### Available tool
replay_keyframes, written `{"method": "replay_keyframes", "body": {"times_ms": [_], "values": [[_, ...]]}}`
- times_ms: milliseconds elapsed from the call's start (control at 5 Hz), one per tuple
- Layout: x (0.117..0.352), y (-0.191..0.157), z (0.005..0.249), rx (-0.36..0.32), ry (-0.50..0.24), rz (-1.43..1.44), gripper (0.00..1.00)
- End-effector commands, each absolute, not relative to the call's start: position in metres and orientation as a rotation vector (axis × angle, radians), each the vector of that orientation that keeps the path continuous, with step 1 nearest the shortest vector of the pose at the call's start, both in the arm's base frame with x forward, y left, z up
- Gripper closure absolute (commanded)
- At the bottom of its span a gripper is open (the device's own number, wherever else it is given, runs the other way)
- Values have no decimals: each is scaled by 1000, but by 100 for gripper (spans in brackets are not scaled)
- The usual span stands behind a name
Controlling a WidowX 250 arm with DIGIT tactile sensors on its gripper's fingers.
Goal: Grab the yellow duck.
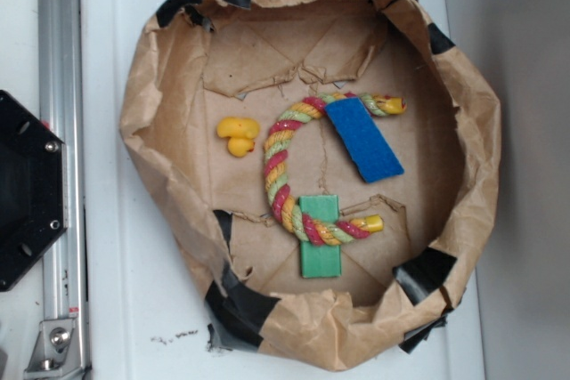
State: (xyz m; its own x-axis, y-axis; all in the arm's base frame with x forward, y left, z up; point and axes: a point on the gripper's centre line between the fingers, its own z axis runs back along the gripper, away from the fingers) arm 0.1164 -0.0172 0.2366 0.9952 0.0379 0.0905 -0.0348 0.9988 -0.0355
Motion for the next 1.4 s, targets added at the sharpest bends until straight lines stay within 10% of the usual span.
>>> {"method": "replay_keyframes", "body": {"times_ms": [0, 600, 1200], "values": [[116, -17, 237, -34, -91, 36, 0], [243, 15, 164, 177, -32, -109, 0], [255, 12, 76, 129, -12, -208, 0]]}}
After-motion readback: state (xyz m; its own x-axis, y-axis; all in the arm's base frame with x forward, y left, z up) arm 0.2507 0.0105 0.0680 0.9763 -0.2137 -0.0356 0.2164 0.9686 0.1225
